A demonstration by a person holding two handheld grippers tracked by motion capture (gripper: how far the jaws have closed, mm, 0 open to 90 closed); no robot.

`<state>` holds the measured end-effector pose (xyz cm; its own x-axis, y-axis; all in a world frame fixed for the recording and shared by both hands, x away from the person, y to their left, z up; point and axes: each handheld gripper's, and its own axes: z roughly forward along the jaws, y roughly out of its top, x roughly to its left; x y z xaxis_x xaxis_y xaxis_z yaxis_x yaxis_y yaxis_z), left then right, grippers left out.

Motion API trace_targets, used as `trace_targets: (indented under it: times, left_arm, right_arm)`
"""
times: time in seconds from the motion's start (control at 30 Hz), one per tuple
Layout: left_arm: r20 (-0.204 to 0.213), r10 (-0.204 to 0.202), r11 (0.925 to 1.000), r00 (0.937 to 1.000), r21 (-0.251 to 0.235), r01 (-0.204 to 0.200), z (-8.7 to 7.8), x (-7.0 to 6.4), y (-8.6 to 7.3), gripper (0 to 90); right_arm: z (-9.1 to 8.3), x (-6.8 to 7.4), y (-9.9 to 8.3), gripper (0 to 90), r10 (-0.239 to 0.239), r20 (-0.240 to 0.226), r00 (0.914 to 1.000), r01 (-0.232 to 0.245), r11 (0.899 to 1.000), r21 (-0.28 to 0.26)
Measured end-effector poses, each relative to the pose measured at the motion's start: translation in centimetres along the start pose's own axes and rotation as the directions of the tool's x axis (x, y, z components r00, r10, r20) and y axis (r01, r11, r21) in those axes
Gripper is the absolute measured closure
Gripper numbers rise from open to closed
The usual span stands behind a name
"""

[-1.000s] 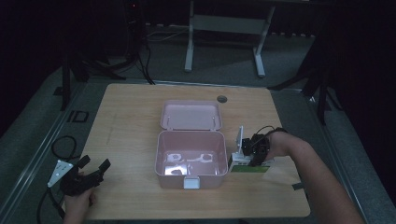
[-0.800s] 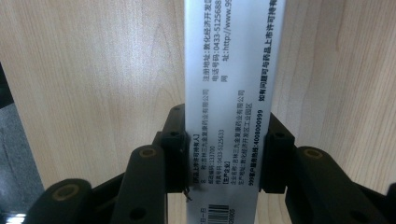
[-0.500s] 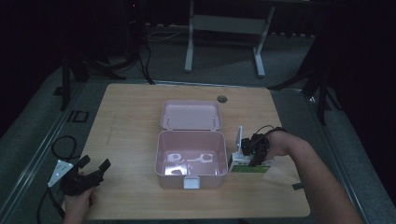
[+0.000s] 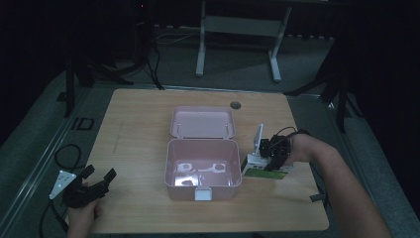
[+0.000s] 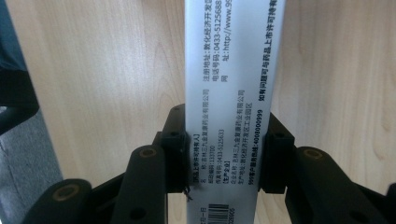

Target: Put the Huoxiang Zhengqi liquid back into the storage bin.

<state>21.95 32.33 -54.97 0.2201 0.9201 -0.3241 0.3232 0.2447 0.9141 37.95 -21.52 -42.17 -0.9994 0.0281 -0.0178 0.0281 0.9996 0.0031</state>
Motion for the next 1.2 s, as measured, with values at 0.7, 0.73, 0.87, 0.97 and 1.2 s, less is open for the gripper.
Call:
trace_targets:
  times: [0.7, 0.73, 0.87, 0.97, 1.2]
  left_arm:
    - [0.007, -0.004, 1.0, 1.0, 0.0, 0.004, 0.0, 0.0, 0.0, 5.9]
    - [0.009, -0.003, 1.0, 1.0, 0.0, 0.003, 0.0, -0.1, 0.0, 5.9]
    - [0.009, -0.005, 1.0, 0.9999, -0.006, 0.005, -0.1, 0.0, 0.0, 5.9]
    - [0.009, -0.006, 1.0, 0.9999, -0.007, 0.006, -0.1, 0.0, 0.0, 5.9]
    - [0.008, -0.01, 0.9999, 0.9999, -0.009, 0.01, -0.2, 0.0, 0.0, 5.9]
  right_arm:
    - [-9.7, 3.9, 1.7, 61.5, 0.049, 0.005, 0.9988, -0.049, 0.999, -0.018]
    - [-10.0, 4.1, 1.9, 61.5, 0.043, 0.003, 0.9991, -0.043, 0.999, -0.027]
    - [-11.1, 4.7, 2.6, 61.6, 0.025, 0.008, 0.9997, -0.025, 0.999, -0.047]
    - [-11.6, 5.2, 3.3, 61.7, 0.002, 0.017, 0.9998, -0.001, 0.999, -0.041]
    - [-12.3, 5.6, 4.8, 61.7, -0.032, 0.034, 0.9989, 0.033, 0.999, -0.034]
